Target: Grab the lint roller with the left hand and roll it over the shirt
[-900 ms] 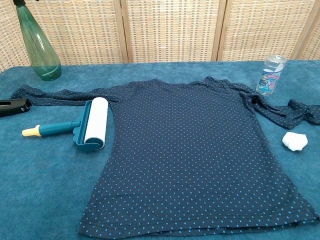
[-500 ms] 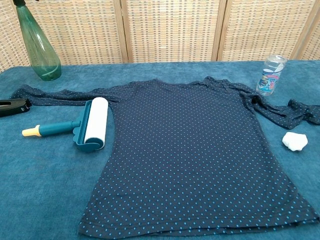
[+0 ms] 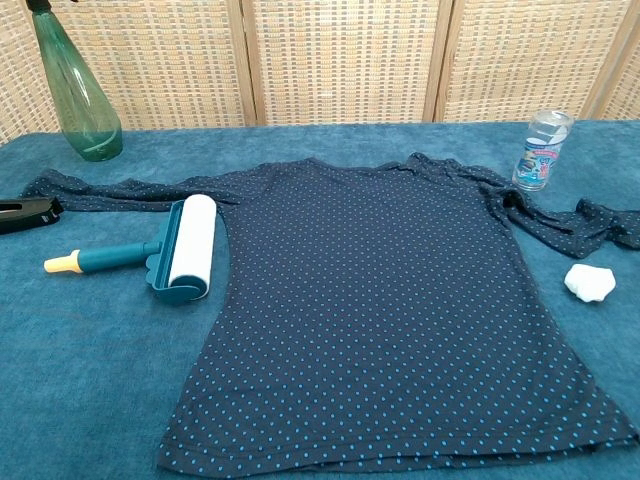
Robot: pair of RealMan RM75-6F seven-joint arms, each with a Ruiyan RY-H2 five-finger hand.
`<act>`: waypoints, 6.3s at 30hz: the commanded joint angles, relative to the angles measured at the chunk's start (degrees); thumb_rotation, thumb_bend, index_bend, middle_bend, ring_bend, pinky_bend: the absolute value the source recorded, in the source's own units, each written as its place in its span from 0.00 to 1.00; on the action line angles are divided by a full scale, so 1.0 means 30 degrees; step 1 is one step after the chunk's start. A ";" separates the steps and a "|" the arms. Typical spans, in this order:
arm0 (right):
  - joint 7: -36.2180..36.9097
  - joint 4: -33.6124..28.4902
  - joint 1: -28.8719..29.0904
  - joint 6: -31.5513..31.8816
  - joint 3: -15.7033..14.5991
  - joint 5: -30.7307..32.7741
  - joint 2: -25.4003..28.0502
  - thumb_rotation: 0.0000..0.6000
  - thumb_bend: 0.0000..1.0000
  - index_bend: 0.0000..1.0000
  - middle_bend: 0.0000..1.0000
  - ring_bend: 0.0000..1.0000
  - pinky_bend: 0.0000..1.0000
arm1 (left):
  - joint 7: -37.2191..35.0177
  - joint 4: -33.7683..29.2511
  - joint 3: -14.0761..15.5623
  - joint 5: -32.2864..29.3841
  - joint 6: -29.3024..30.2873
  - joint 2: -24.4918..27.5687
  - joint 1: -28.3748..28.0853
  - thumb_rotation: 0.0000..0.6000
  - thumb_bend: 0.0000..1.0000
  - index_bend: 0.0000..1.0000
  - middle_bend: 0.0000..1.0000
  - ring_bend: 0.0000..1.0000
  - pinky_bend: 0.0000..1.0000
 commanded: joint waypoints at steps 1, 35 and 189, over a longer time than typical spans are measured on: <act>0.0047 -0.0046 -0.0013 0.0058 -0.0039 -0.0107 0.0000 1.00 0.15 0.01 0.00 0.00 0.00 | 0.0065 -0.0007 0.0026 0.0027 -0.0014 -0.0032 -0.0012 1.00 0.14 0.00 0.00 0.00 0.00; 0.1433 0.1057 0.0223 -0.0545 0.0317 0.0687 -0.0275 1.00 0.15 0.04 0.00 0.00 0.00 | 0.3245 0.1867 -0.3557 -0.7026 -0.7836 -0.2236 -0.6479 1.00 0.19 0.41 0.83 0.67 0.64; 0.4402 0.3224 0.0827 -0.2365 0.0531 0.1768 -0.0714 1.00 0.15 0.05 0.00 0.00 0.00 | 1.7405 0.4858 0.1167 -2.4672 -0.8697 -0.7022 -1.9807 1.00 0.53 0.88 0.86 0.69 0.65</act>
